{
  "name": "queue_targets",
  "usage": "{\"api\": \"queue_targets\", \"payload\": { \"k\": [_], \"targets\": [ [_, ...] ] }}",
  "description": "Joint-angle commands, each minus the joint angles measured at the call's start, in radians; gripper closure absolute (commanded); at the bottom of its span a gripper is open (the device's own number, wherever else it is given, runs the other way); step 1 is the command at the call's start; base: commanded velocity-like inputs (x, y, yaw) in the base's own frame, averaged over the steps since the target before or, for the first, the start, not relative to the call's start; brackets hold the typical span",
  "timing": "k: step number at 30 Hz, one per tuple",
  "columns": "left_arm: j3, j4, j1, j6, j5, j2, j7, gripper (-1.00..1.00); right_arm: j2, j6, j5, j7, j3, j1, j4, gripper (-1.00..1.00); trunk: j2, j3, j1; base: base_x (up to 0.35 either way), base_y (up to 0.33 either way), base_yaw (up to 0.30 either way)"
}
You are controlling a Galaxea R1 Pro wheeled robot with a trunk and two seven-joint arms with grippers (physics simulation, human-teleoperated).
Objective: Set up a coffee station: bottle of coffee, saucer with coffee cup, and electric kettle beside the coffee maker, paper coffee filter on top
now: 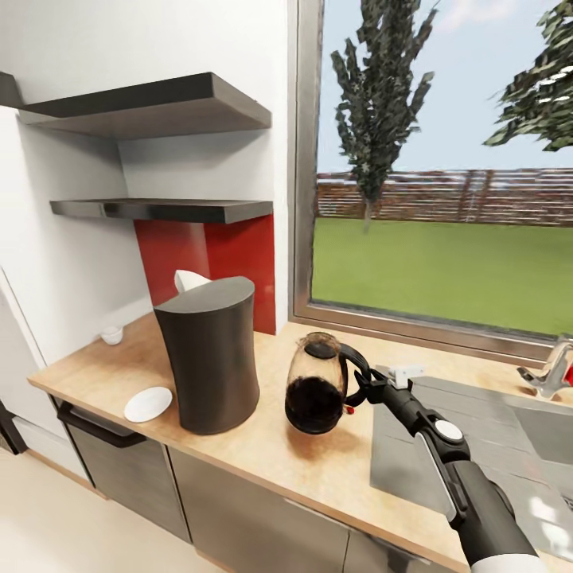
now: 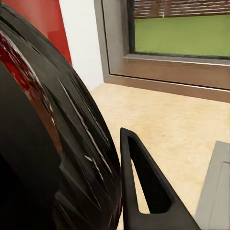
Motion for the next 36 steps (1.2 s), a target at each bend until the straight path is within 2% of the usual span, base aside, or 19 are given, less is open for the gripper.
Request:
{"api": "queue_targets", "payload": {
  "k": [1,9,20,23,24,27,31,36],
  "targets": [
    [0.009,0.001,0.000,-0.004,-0.009,0.001,-0.003,-1.00,0.000,0.007,-0.013,0.004,-0.001,0.000,-0.001,1.00,-0.001,0.000,0.000,0.019,0.036,0.000],
    [0.008,0.001,0.000,-0.005,-0.009,0.000,-0.003,-1.00,0.000,-0.024,-0.012,0.004,0.000,0.000,-0.001,1.00,-0.001,0.000,0.000,0.077,0.041,0.000],
    [0.006,0.002,0.000,0.001,-0.010,0.000,-0.003,-1.00,0.000,-0.030,-0.012,0.004,-0.001,0.000,0.020,1.00,-0.001,0.000,0.000,0.087,0.046,0.000],
    [0.005,0.002,0.000,0.003,-0.011,0.002,-0.003,-1.00,0.000,-0.031,0.010,0.002,-0.001,0.000,0.023,1.00,-0.001,0.000,0.000,0.000,0.000,0.000],
    [0.004,0.003,0.001,0.003,-0.011,0.006,-0.003,-1.00,0.000,-0.031,0.030,0.002,-0.001,0.000,0.023,1.00,-0.001,0.000,0.000,0.066,0.040,0.000],
    [0.004,0.004,0.001,0.003,-0.010,0.008,-0.003,-1.00,0.000,-0.031,0.043,0.000,-0.002,0.000,0.024,1.00,-0.001,0.000,0.000,0.114,0.093,0.000],
    [0.004,0.005,0.001,0.003,-0.011,0.007,-0.004,-1.00,0.000,-0.031,0.046,-0.001,-0.004,0.000,0.026,1.00,-0.001,0.000,0.000,0.153,0.165,0.000],
    [0.003,0.005,0.001,0.003,-0.012,0.006,-0.005,-1.00,0.000,-0.047,0.045,0.000,-0.007,0.000,0.071,1.00,-0.001,0.000,0.000,0.132,0.124,0.000]
  ]
}}
